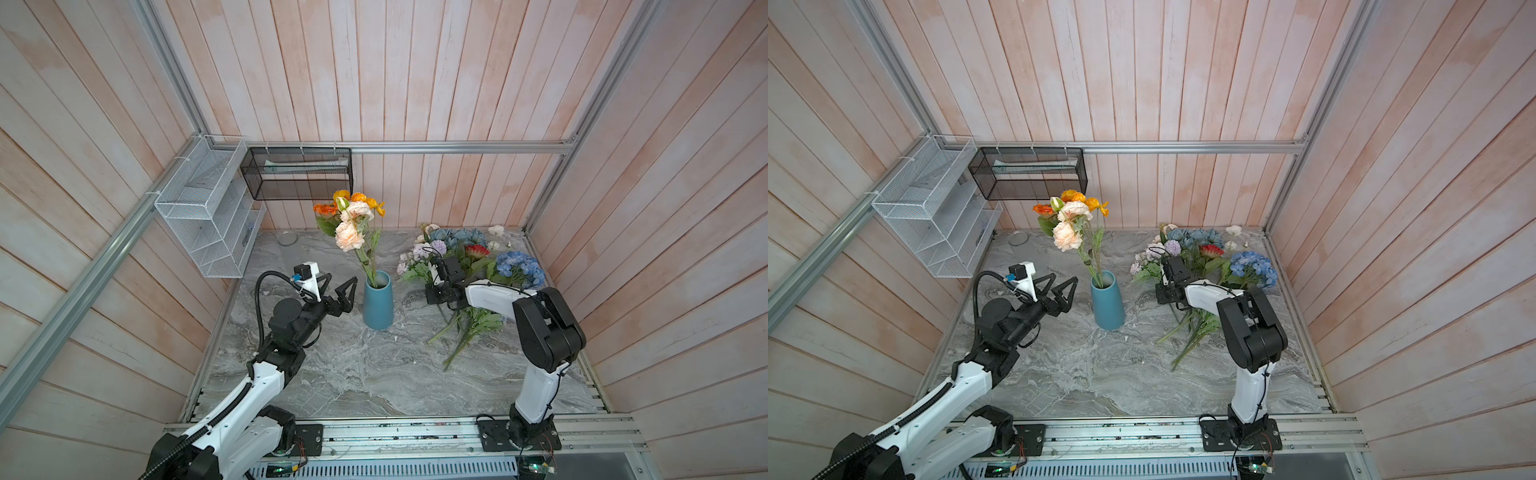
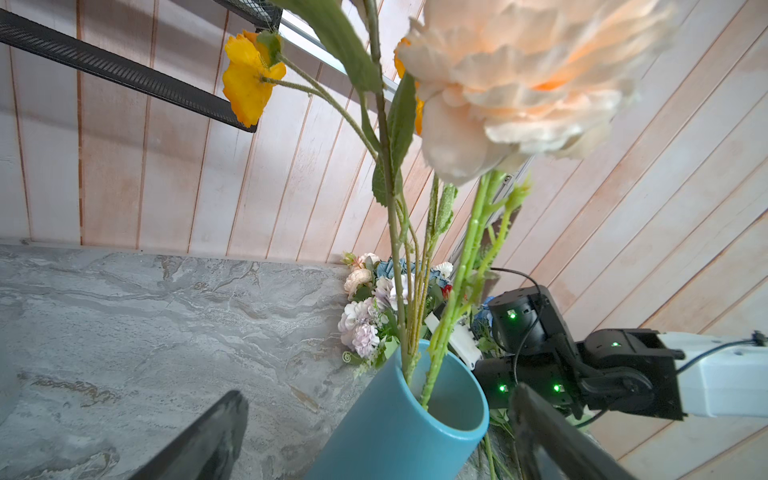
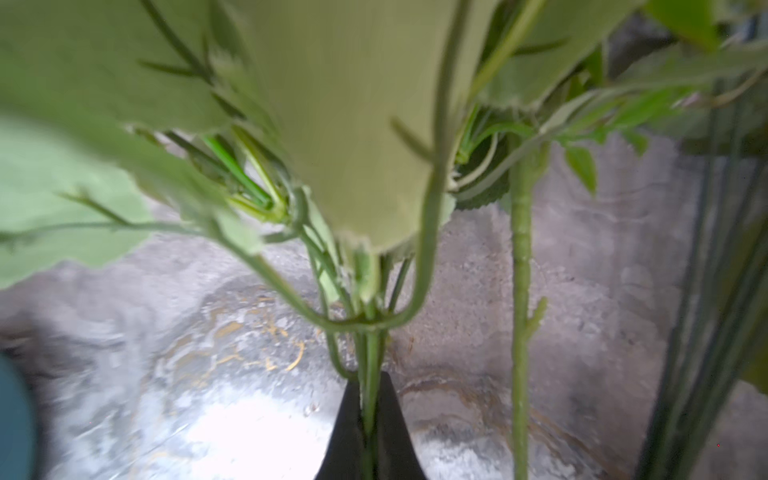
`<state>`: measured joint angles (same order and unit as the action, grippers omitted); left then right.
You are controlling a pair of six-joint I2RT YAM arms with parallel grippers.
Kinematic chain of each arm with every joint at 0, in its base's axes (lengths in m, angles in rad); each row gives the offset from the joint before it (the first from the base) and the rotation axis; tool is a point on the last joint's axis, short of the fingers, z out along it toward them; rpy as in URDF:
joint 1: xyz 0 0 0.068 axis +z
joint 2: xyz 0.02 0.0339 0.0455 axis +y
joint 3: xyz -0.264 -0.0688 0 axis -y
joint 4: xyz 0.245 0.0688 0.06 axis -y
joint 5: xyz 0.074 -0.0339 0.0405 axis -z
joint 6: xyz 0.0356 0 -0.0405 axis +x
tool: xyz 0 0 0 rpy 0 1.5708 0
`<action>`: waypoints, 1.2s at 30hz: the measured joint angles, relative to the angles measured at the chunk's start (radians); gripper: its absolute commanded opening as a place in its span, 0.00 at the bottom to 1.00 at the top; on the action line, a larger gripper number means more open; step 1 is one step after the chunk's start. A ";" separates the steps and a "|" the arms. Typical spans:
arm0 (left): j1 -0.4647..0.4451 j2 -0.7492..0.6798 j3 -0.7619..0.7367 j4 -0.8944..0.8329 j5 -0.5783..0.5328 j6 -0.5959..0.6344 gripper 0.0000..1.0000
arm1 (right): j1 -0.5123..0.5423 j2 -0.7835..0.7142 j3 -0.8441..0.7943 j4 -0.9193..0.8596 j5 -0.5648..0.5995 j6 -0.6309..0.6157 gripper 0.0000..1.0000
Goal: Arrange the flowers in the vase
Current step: 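Lift the lilac hydrangea up and carry it toward the teal vase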
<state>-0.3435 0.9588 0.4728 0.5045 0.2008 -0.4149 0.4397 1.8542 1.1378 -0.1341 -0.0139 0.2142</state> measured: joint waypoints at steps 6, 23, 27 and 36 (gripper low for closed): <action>0.000 0.000 0.000 0.000 0.003 0.001 1.00 | -0.031 -0.113 -0.003 0.032 -0.080 0.025 0.00; -0.005 0.084 0.005 0.080 0.132 0.002 1.00 | -0.121 -0.414 -0.183 0.529 -0.423 0.335 0.00; -0.006 0.151 0.045 0.118 0.154 0.002 1.00 | -0.120 -0.466 -0.211 0.729 -0.471 0.417 0.00; -0.006 0.275 0.167 0.180 0.164 0.003 1.00 | -0.039 -0.486 -0.214 1.028 -0.487 0.468 0.00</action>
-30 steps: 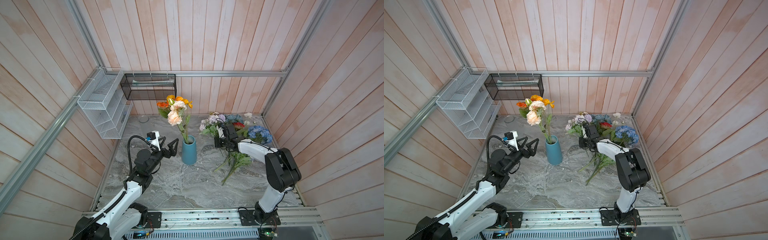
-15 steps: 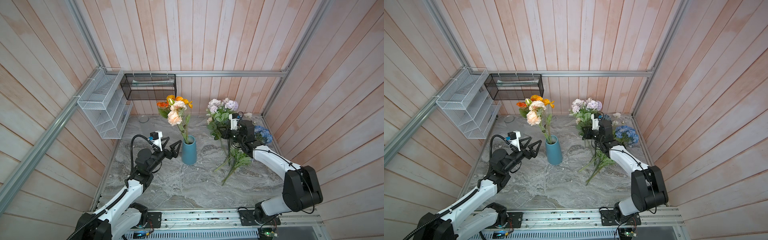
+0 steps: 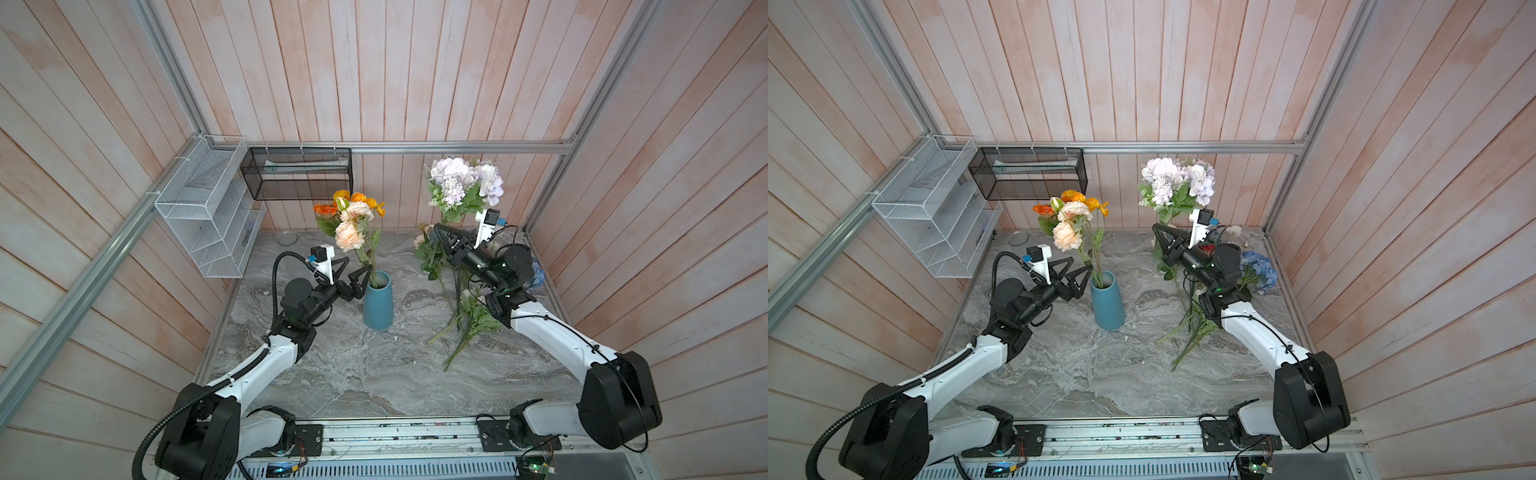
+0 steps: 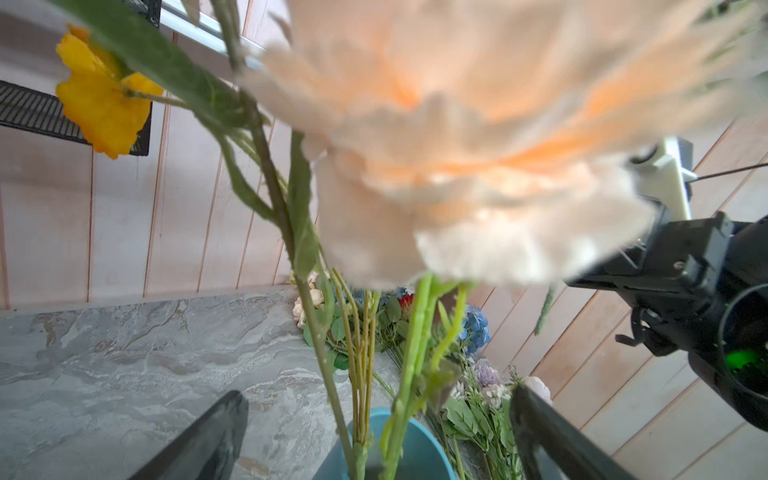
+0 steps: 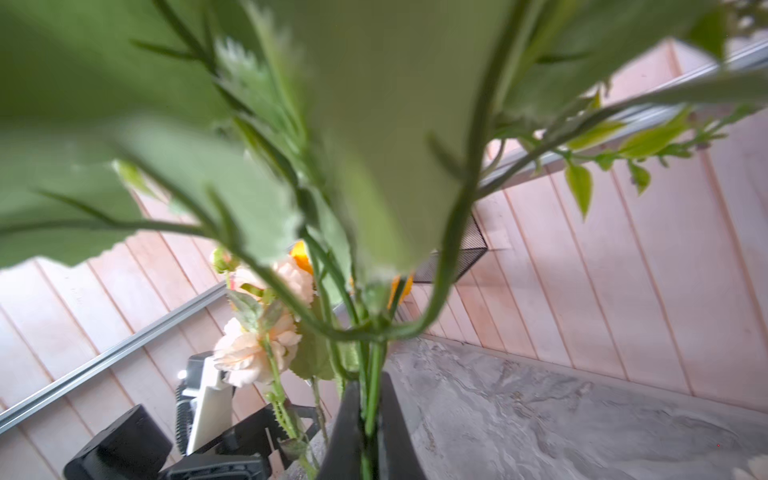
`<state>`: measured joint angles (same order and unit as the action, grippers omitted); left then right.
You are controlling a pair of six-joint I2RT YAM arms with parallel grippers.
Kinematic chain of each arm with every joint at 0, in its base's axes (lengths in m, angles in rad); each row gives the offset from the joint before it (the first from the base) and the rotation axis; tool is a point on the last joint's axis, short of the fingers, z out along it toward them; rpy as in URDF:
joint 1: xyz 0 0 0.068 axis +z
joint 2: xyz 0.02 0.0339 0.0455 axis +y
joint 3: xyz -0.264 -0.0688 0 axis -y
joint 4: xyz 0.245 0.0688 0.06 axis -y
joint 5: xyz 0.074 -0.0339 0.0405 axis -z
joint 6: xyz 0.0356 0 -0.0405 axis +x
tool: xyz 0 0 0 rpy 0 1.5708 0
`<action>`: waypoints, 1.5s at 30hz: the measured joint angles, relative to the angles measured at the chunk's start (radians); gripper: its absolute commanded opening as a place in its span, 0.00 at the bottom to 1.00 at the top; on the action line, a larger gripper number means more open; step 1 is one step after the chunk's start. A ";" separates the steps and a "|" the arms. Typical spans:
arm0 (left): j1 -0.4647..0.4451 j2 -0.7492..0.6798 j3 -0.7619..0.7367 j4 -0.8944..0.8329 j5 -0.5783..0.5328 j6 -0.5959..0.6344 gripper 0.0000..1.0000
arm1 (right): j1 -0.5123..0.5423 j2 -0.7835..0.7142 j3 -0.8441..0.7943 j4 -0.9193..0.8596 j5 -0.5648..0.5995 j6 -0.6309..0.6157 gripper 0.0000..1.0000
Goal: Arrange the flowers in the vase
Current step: 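Lift the lilac hydrangea up and carry it toward the teal vase, then lower the hydrangea stems into the teal vase held by the left gripper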
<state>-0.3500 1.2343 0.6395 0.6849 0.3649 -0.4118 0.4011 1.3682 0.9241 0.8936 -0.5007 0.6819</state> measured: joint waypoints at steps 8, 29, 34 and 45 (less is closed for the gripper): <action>0.000 0.062 0.028 -0.001 -0.051 -0.003 0.99 | 0.088 0.059 -0.010 0.241 0.003 -0.001 0.00; 0.000 0.063 0.028 -0.019 -0.111 -0.003 0.98 | 0.216 0.370 0.070 0.517 -0.019 0.005 0.00; 0.000 0.062 0.028 -0.019 -0.111 -0.003 0.98 | 0.247 0.389 0.071 0.511 -0.023 -0.029 0.00; 0.000 0.048 0.028 -0.031 -0.111 -0.003 0.98 | 0.259 0.451 0.053 0.436 -0.024 -0.136 0.00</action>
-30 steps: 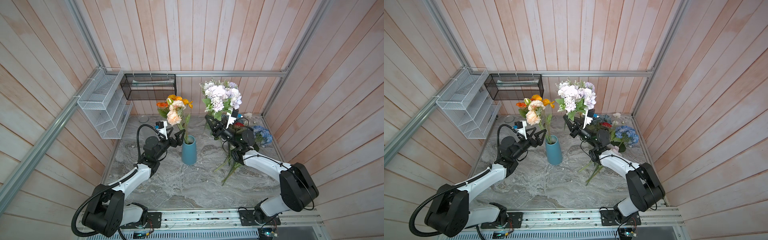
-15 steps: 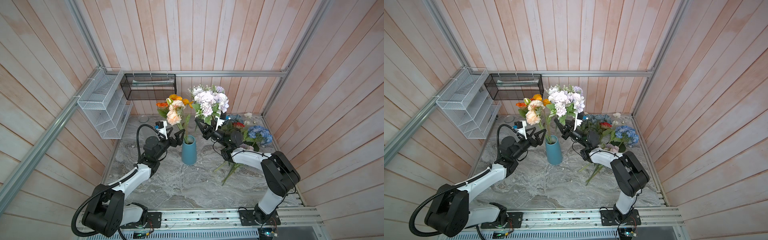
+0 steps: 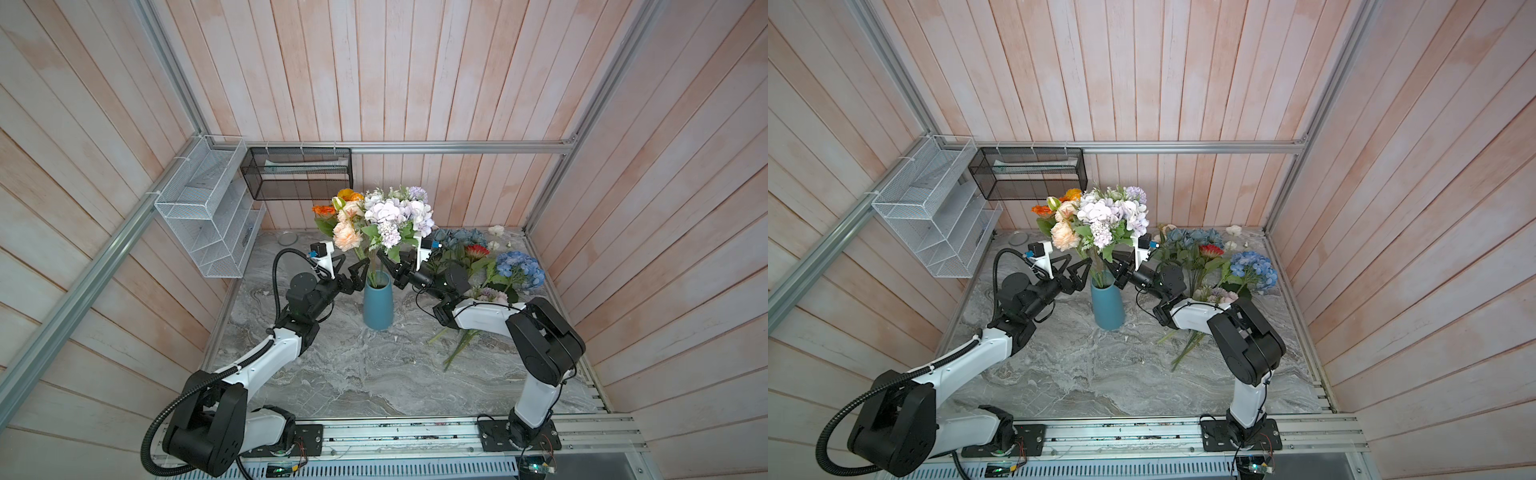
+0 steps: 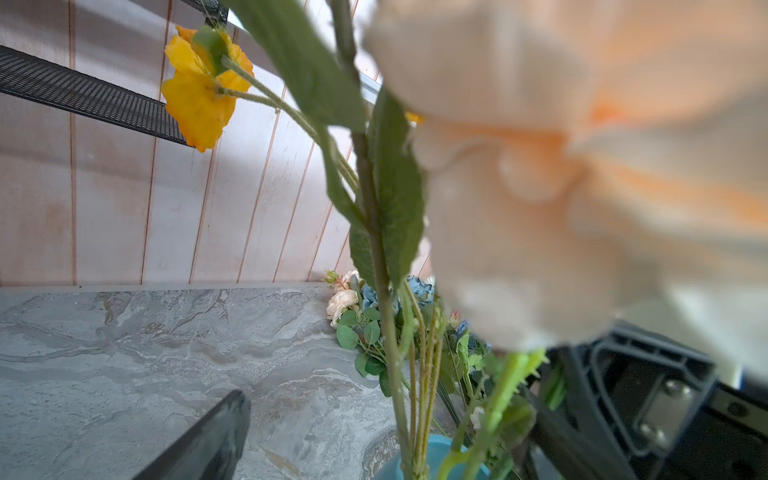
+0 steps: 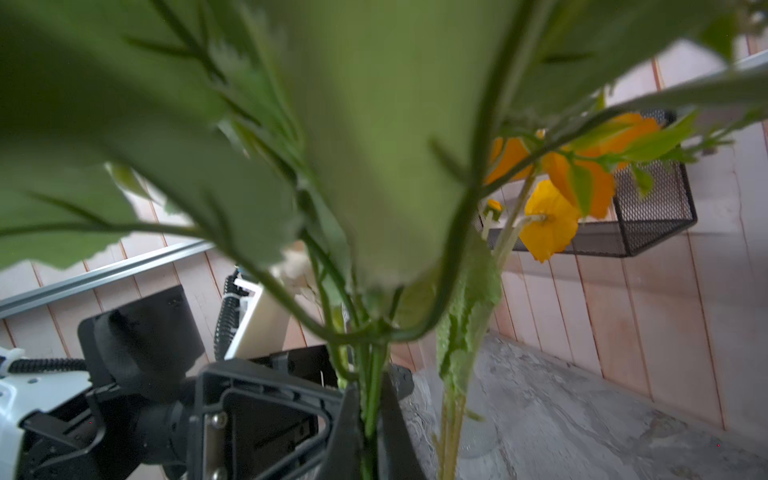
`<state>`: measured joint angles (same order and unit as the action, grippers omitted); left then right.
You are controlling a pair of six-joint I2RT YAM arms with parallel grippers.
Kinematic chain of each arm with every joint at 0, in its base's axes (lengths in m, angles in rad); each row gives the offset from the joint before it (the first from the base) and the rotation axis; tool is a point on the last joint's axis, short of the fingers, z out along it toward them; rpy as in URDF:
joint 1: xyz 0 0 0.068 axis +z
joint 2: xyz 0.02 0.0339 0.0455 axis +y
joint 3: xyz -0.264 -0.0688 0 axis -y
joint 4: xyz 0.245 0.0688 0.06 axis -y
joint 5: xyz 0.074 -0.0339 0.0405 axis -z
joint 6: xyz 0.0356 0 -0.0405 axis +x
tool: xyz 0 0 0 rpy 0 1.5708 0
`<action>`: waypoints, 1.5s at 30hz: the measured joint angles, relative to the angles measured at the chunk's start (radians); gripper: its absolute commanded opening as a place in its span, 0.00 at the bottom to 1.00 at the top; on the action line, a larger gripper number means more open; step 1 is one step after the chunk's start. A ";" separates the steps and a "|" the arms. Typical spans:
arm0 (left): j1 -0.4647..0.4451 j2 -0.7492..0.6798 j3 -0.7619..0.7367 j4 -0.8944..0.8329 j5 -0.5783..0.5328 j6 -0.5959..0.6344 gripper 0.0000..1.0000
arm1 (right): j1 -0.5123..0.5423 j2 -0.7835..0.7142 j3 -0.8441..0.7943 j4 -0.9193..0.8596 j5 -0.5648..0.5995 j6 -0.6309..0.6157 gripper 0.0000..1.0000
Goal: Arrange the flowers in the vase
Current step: 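Lower the hydrangea stems into the teal vase held by the left gripper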
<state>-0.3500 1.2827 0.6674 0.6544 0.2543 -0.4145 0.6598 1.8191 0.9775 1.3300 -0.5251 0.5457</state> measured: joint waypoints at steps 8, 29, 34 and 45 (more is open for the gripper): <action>0.000 -0.002 0.000 -0.008 0.000 0.000 0.98 | 0.001 -0.003 -0.027 -0.125 0.011 -0.084 0.00; 0.000 -0.010 -0.001 -0.015 0.003 -0.001 0.98 | 0.001 -0.146 -0.057 -0.449 0.057 -0.236 0.31; 0.000 -0.021 -0.010 -0.016 0.004 -0.006 0.98 | 0.001 -0.203 -0.079 -0.481 0.080 -0.270 0.37; 0.000 -0.036 -0.017 -0.028 0.004 -0.008 0.98 | 0.003 -0.245 -0.113 -0.477 0.108 -0.304 0.00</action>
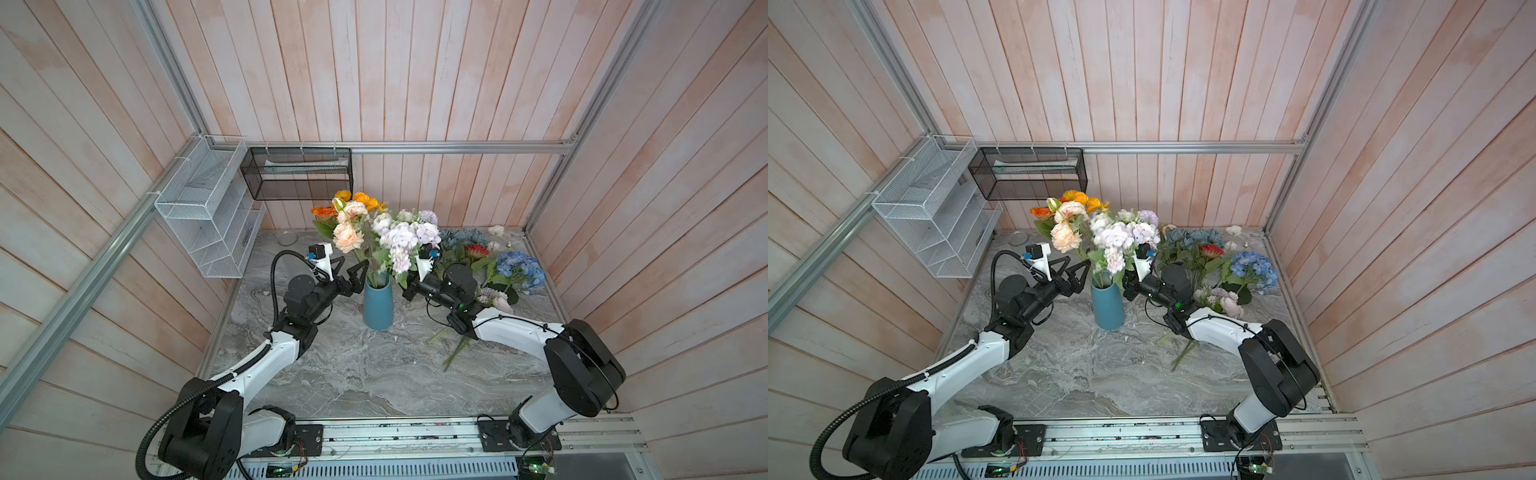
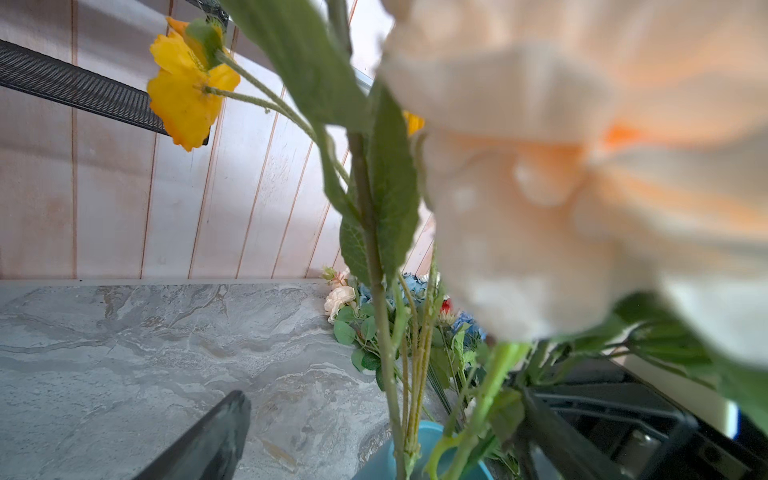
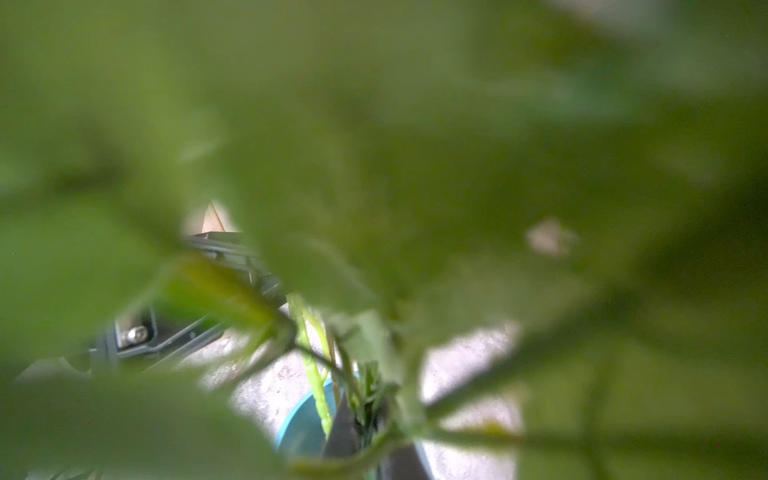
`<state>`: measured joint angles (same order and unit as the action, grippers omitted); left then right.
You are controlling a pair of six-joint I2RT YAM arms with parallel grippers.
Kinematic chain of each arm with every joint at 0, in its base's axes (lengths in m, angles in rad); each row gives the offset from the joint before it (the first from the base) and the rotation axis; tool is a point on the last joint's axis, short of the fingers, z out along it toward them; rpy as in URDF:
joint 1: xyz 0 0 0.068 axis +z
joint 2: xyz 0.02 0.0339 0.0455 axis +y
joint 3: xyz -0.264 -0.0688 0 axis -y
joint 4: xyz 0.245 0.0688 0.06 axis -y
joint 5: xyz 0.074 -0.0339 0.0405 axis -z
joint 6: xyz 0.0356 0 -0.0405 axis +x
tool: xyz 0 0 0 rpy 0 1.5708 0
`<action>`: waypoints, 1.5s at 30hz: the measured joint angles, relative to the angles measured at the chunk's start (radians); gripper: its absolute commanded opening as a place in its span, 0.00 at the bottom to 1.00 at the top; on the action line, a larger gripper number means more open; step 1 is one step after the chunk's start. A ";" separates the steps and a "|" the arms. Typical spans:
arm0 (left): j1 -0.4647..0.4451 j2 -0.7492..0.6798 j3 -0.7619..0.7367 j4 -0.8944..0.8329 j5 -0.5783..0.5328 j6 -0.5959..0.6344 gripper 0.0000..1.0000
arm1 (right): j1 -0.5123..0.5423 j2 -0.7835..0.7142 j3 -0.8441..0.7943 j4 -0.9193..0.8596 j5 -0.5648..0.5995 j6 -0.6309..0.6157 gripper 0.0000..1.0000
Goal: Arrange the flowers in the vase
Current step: 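Lower the hydrangea stems into the teal vase held by the left gripper, then open the right gripper and withdraw it back to the flower pile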
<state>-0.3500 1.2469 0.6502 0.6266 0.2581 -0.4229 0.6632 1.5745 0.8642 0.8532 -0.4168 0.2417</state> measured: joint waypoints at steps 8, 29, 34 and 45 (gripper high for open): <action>0.000 0.000 -0.001 -0.011 -0.005 0.000 0.98 | 0.057 0.000 -0.031 0.013 0.016 -0.126 0.00; 0.000 -0.185 -0.042 -0.221 0.003 -0.007 1.00 | 0.062 -0.011 -0.023 -0.118 -0.001 -0.237 0.51; 0.000 -0.204 -0.087 -0.277 0.004 -0.014 1.00 | 0.062 -0.058 -0.023 -0.206 -0.005 -0.258 0.55; -0.013 -0.245 -0.160 -0.314 0.018 -0.033 1.00 | 0.062 -0.184 -0.056 -0.359 0.000 -0.355 0.58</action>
<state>-0.3634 1.0016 0.4904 0.3122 0.2764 -0.4561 0.7250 1.3907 0.8085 0.4942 -0.4168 -0.1135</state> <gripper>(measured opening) 0.998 0.575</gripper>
